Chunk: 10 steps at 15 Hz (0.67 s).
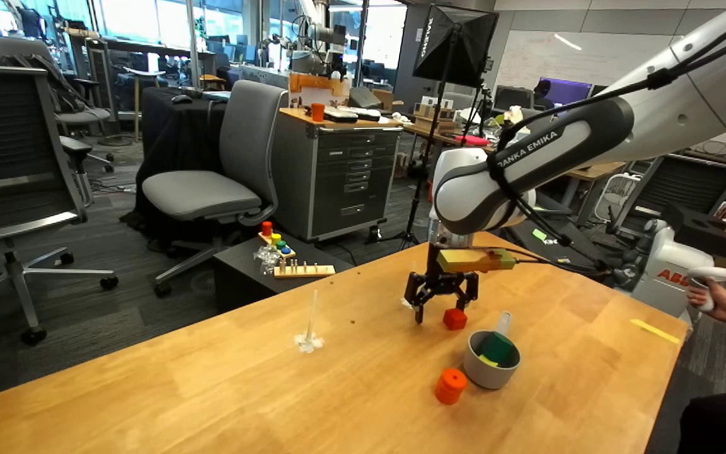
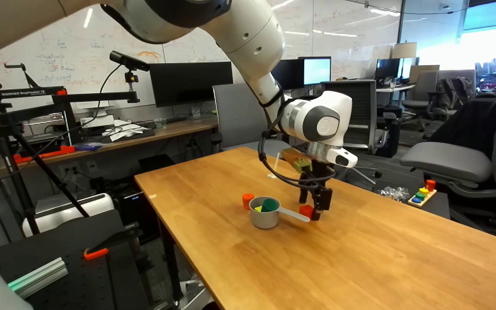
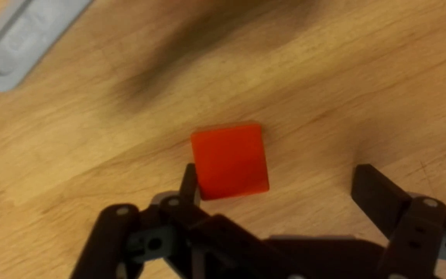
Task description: Place the yellow, green and orange blocks inside the measuring cup
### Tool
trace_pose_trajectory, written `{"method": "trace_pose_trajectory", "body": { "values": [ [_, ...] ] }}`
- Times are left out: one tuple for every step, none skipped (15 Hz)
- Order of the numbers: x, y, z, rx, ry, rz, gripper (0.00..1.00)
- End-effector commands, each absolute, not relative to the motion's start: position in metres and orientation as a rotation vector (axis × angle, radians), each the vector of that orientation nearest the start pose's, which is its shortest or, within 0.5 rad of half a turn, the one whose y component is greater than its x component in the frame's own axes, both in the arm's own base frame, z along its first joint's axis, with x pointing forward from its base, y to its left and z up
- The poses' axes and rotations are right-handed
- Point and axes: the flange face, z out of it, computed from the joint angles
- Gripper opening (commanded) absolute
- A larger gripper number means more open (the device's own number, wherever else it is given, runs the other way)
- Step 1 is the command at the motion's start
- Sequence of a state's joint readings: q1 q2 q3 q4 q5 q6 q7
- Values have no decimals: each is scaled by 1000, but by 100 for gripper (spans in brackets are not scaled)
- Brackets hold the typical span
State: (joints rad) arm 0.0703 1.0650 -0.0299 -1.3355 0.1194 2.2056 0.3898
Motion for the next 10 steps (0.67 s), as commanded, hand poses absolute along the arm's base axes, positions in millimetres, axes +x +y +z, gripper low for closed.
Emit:
{"method": "trace_pose_trajectory", "body": {
  "values": [
    [708, 41, 62, -2997, 712, 310, 100],
    [707, 42, 62, -2995, 704, 324, 100],
    [704, 43, 62, -2998, 683, 337, 100],
    [701, 44, 61, -2998, 667, 351, 100],
    [695, 48, 59, -3002, 639, 376, 100],
    [689, 52, 57, -3020, 617, 389, 100],
    [684, 55, 56, -3033, 588, 401, 100],
    [681, 56, 55, -3040, 569, 409, 100],
    [678, 58, 54, -3045, 549, 413, 100],
    [676, 59, 53, -3053, 525, 412, 100]
  ]
}}
